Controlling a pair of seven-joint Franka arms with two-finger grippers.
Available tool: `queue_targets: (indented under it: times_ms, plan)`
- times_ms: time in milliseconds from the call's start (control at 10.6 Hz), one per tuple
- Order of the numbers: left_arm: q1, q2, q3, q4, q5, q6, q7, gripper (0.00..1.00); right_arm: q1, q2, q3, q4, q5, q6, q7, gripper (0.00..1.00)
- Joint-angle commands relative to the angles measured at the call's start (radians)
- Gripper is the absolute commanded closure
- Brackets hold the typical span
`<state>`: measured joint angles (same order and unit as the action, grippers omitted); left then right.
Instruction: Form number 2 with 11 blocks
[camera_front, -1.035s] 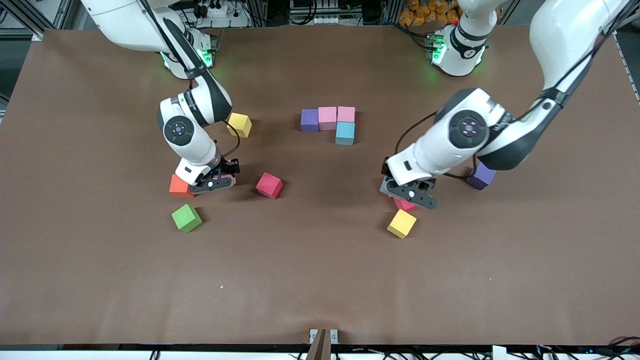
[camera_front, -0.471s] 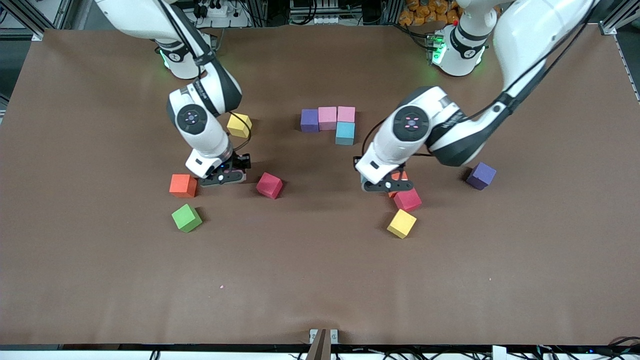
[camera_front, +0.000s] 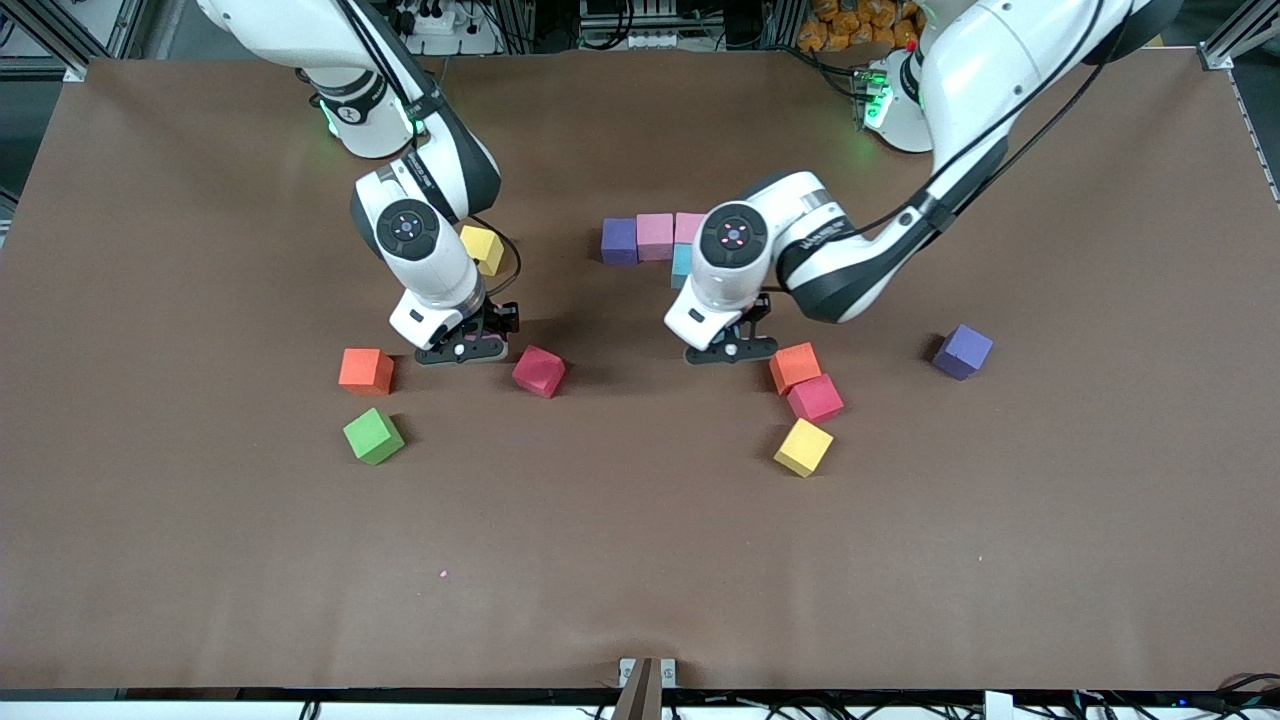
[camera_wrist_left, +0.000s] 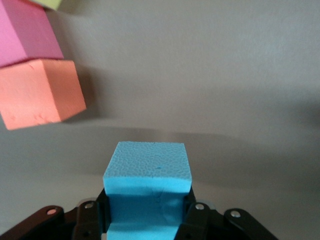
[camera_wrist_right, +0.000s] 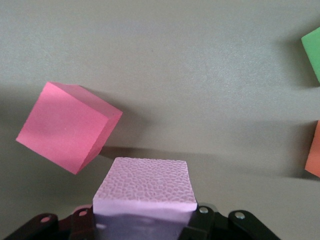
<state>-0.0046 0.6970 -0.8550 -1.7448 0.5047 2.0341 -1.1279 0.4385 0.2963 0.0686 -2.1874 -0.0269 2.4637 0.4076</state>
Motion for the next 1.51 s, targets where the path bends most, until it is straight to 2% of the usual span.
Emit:
queue_targets:
  times_ms: [0,471,847,1130,1412]
  plan:
    - [-0.011,0.013,0.005,-0.018,0.046,0.006,-0.017,0.60,-0.003,-0.014,0.002,0.000,-0.002,-0.015,0.017,0.49]
    - [-0.029,0.047,0.005,-0.044,0.080,0.098,0.058,0.59,-0.001,-0.013,0.002,0.005,-0.002,-0.015,0.020,0.48]
    - [-0.029,0.068,0.005,-0.044,0.080,0.103,0.123,0.59,0.002,-0.011,0.004,0.008,-0.002,-0.017,0.028,0.48]
    - [-0.034,0.094,0.005,-0.044,0.078,0.110,0.122,0.59,0.054,0.000,0.002,0.037,-0.010,-0.018,0.001,0.48]
    - [-0.034,0.098,0.005,-0.044,0.063,0.112,0.116,0.59,0.034,0.001,-0.001,0.106,-0.011,-0.130,-0.209,0.48]
